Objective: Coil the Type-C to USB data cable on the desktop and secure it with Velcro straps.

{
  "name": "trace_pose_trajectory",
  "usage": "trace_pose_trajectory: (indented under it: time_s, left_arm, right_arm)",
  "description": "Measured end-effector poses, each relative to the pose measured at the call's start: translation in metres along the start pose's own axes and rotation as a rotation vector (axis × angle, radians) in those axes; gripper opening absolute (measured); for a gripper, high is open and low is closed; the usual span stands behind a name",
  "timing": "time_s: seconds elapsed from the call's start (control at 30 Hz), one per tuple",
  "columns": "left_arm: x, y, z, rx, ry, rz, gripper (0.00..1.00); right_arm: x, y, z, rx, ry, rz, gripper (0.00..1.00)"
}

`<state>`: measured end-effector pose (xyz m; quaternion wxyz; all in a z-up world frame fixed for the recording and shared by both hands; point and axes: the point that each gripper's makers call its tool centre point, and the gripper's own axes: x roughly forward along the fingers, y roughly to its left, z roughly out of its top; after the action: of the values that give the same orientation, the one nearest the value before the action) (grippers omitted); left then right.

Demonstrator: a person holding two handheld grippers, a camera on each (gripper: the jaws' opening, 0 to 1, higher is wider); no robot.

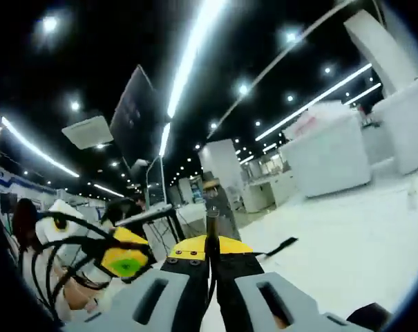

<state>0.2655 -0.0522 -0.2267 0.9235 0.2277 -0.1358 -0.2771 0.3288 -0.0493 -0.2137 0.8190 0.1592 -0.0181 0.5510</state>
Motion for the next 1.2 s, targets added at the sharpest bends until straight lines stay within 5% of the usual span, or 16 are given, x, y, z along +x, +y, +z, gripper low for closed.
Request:
trace_pose_trajectory:
  time_s: [0.2,0.47,0.7,0.8,0.87,1.0,1.2]
  left_arm:
    - [0.002,0.004,-0.004,-0.105,-0.036,0.033,0.06]
    - [0.011,0.002,-0.01,-0.109,-0.021,0.057,0.13]
    - [0.012,-0.001,-0.005,-0.007,-0.018,0.04,0.07]
    - [0.014,-0.003,-0.006,0.015,0.011,0.005,0.06]
    - [0.013,0.005,-0.006,0.16,0.061,0.037,0.04]
    - [0.016,0.012,-0.002,0.269,0.132,0.06,0.04]
    - [0.033,0.017,0.005,0.46,0.223,0.047,0.04]
  right_arm:
    - [-0.011,0.036,0.041,-0.122,-0.094,0.052,0.02]
    - [-0.014,0.059,0.037,-0.091,-0.106,0.098,0.02]
    - [-0.036,0.054,0.026,0.177,-0.134,0.097,0.03]
    - [-0.053,0.05,0.014,0.078,-0.078,0.079,0.04]
    - [-0.064,0.041,0.008,-0.033,-0.027,0.02,0.05]
    - [-0.091,0.027,0.037,-0.203,-0.028,-0.082,0.28]
    - [-0.084,0.071,0.064,-0.351,0.023,-0.002,0.35]
